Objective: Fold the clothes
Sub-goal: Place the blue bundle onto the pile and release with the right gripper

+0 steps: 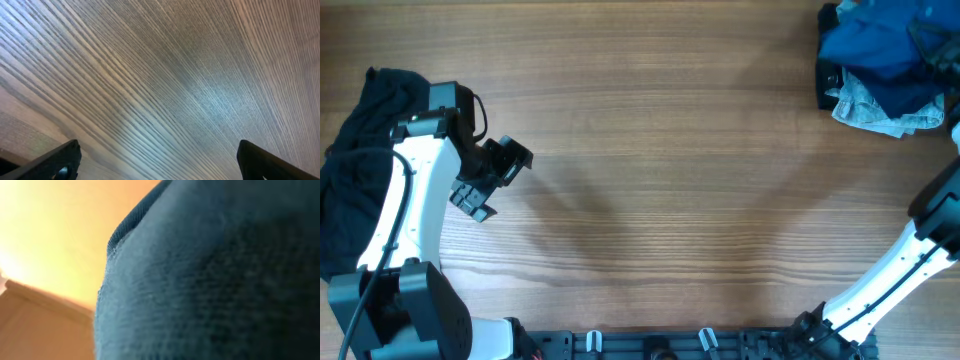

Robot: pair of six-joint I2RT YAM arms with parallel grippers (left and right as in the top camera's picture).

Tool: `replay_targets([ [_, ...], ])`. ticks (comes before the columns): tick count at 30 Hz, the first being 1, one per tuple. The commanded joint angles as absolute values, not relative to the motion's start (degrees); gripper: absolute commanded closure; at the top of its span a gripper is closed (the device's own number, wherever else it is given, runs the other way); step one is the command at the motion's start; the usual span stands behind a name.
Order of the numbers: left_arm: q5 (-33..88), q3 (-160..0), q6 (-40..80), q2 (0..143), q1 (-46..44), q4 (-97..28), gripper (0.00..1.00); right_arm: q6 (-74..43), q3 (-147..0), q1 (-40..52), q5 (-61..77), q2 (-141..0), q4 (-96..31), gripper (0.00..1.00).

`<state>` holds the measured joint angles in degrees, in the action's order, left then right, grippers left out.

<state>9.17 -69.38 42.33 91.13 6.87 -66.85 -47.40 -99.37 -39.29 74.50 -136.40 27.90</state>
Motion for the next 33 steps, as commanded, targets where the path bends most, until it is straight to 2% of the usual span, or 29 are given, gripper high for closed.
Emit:
replay_targets([
  [1,10.02,-69.65,42.87,90.96,6.87,-66.92,0.0,-41.21,-100.71,-44.01,73.3,-137.91,23.59,0.95],
  [4,10.02,-69.65,42.89,90.96,6.87,-66.89,0.0,-40.45,-100.71,-47.37,73.34,-137.91,21.34,0.9],
  [6,10.02,-69.65,42.89,90.96,6.87,-66.87,0.0,-40.42,-100.71,-48.66,73.71,-137.91,21.08,0.75],
  [8,10.04,-69.65,42.89,90.96,6.87,-66.92,0.0,-40.42,-100.71,-49.6,73.32,-137.91,21.12,0.71],
  [10,10.07,-69.65,42.89,90.96,6.87,-66.92,0.0,-40.49,-100.71,-49.74,73.32,-137.91,21.12,0.33],
  [11,10.09,-69.65,42.89,90.96,6.87,-66.92,0.0,-40.8,-100.71,-49.69,73.38,-137.91,21.12,0.21],
  [12,10.09,-69.65,42.89,90.96,6.87,-66.92,0.0,-41.15,-100.71,-49.69,73.52,-137.91,21.15,0.01],
  [17,10.9,-69.65,42.89,90.96,6.87,-66.92,0.0,-45.28,-101.73,-50.37,74.91,-135.83,21.82,0.01],
  [26,10.9,-69.65,42.89,90.96,6.87,-66.65,0.0,-46.63,-102.06,-54.63,72.25,-116.75,17.93,0.01],
  [30,10.9,-69.65,42.87,90.96,6.87,-66.7,0.0,-45.65,-102.06,-54.63,67.9,-111.24,9.47,0.01],
  [32,10.9,-69.65,42.89,90.96,6.87,-66.54,0.0,-36.58,-102.06,-53.08,62.33,-109.4,-2.13,0.01],
  [33,10.9,-69.65,42.89,90.96,6.87,-66.26,0.0,-28.12,-102.1,-50.74,52.34,-107.63,-13.08,0.02],
])
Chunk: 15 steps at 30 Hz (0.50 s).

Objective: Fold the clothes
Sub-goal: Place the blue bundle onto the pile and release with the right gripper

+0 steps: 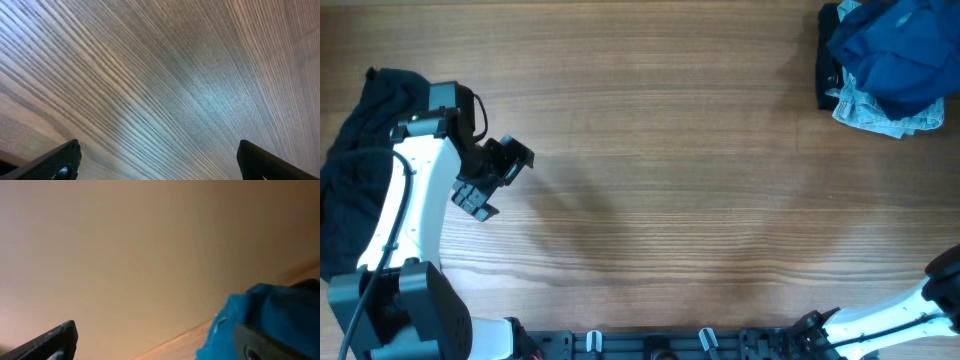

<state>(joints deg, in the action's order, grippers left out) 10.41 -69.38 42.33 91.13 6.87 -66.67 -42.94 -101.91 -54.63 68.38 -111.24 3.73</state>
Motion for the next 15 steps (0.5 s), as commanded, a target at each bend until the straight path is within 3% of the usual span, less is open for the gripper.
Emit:
replay_targets([
  [1,10.9,-69.65,42.89,90.96,6.87,-66.24,0.0,-21.65,-102.28,-47.72,42.13,-106.21,-20.71,0.06],
  [2,10.92,-69.65,42.89,90.96,6.87,-66.28,0.0,-15.49,-103.04,-42.83,30.22,-105.19,-27.18,0.38],
  [4,10.9,-69.65,42.89,90.96,6.87,-66.17,0.0,-13.06,-104.05,-35.18,16.14,-105.14,-31.27,0.81],
  [6,10.92,-69.65,42.89,90.96,6.87,-65.84,0.0,-10.24,-104.05,-27.73,7.7,-105.51,-29.85,0.95],
  [9,10.94,-69.65,42.89,90.96,6.87,-66.57,0.0,-12.38,-104.03,-21.21,1.13,-106.54,-23.88,0.96],
  [15,10.9,-69.65,42.89,90.96,6.87,-67.0,0.0,-13.45,-103.98,-20.97,-8.29,-115.42,-18.85,0.96],
])
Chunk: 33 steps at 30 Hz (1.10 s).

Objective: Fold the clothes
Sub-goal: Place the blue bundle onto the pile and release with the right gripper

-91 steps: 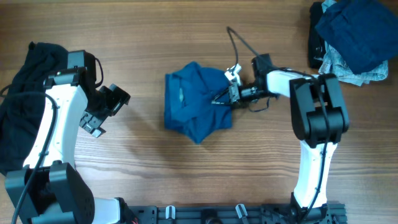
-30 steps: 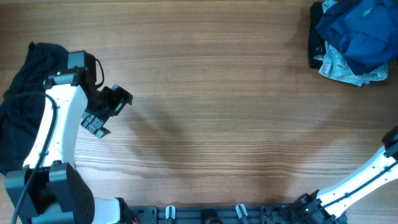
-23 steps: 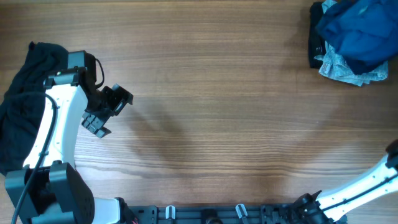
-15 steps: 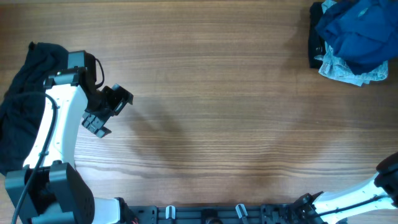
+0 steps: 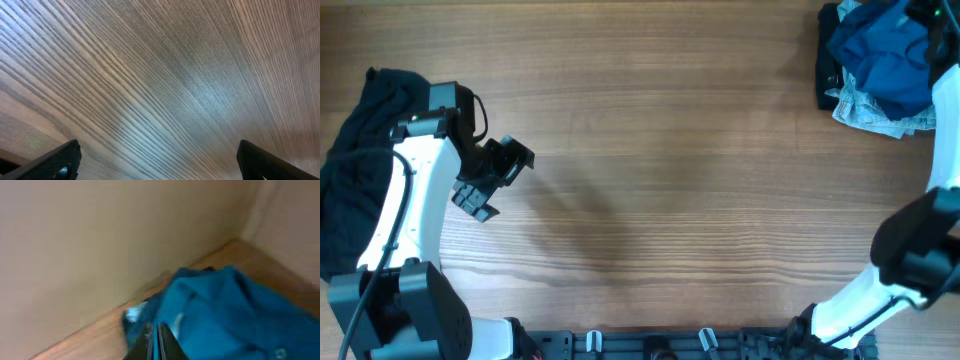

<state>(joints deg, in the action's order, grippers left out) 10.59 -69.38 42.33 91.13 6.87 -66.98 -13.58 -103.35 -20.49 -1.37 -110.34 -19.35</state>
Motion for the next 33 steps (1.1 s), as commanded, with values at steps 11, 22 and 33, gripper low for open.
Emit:
replay_targets([
  [11,11.57,-69.65,42.89,90.96,6.87,-66.74,0.0,-11.99,-103.77,-22.04,-13.13,-140.59,-5.52,0.92],
  [22,11.55,-69.65,42.89,90.96,6.87,-66.46,0.0,-7.99,-103.5,-25.76,-12.84,-123.76,-1.06,0.89],
  [33,13.04,-69.65,42.89,90.96,6.87,-66.83,0.0,-16.49,-103.5,-27.35,-10.61,-141.56,-4.05,0.96],
])
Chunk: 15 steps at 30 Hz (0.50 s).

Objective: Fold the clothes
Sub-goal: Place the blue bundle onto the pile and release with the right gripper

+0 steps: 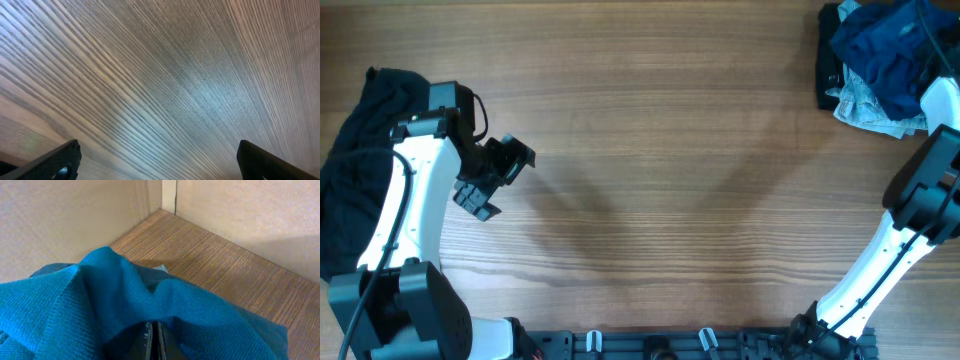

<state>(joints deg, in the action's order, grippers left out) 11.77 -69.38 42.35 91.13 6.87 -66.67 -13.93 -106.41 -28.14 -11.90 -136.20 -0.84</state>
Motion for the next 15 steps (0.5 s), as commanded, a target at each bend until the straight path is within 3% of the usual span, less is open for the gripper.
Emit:
replay_targets([
  [1,13.06,-69.65,42.89,90.96,6.87,-66.81,0.0,-16.4,-103.5,-27.35,-10.76,-139.92,-3.92,0.96],
  [8,13.04,-69.65,42.87,90.96,6.87,-66.67,0.0,-14.81,-103.5,-26.79,-6.55,-121.47,-6.59,0.96],
  [12,13.04,-69.65,42.87,90.96,6.87,-66.61,0.0,-11.22,-102.5,-24.29,-6.61,-122.56,-13.3,0.96],
  [15,13.04,-69.65,42.87,90.96,6.87,-66.46,0.0,-10.74,-98.61,-22.74,-7.62,-126.21,-10.09,0.95],
])
